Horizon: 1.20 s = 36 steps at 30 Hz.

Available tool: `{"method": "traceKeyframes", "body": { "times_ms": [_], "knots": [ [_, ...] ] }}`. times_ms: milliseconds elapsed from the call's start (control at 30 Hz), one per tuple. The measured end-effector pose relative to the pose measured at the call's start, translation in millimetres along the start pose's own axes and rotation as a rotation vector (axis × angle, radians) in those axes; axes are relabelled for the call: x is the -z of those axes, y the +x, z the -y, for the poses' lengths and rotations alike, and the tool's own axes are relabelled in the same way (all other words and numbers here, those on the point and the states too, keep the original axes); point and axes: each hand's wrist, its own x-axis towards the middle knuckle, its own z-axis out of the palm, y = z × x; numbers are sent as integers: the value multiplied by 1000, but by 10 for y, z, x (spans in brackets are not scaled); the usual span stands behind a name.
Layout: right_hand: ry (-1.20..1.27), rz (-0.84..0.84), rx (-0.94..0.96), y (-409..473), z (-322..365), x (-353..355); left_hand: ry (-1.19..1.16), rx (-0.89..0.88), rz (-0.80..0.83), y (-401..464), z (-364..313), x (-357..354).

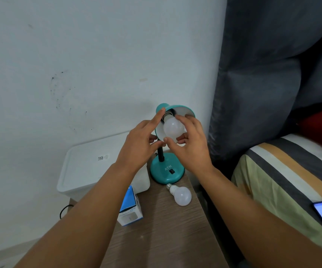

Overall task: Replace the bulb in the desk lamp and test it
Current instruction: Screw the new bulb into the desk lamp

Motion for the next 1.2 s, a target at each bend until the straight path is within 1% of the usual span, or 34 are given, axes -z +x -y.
{"method": "traceKeyframes", "body": {
  "times_ms": [100, 267, 333, 467, 500, 600, 667, 800, 900, 1067, 1200],
  "knots": [
    [-2, -1, -24, 2, 11, 6, -7, -1, 4, 5, 6, -2],
    [-7, -69, -134, 6, 69, -12, 14, 10, -12, -8, -13, -15],
    [15, -60, -121, -10, 69, -22, 14, -1, -13, -16, -8, -20],
    [20, -27, -11, -26, 64, -23, 13, -5, -14, -12, -6, -13],
    [17, -36, -32, -24, 67, -25, 13, -3, -13, -11, -6, -9],
    [2, -83, -176, -1, 81, -31, 12, -1, -7, -16, -2, -6],
    [13, -85, -202, -7, 84, -30, 11, 0, -4, -25, -8, -9],
    [69, -35, -133, -58, 96, -19, -7, 10, -9, -23, -22, -14],
    [48, -18, -72, -77, 66, -17, -11, -6, -14, -27, -14, -18],
    [-56, -79, -176, -34, 75, -21, -19, 19, -6, -34, -34, -19],
    [-38, -74, -146, -40, 103, -6, -11, 33, -5, -30, -42, -17]
  ]
}}
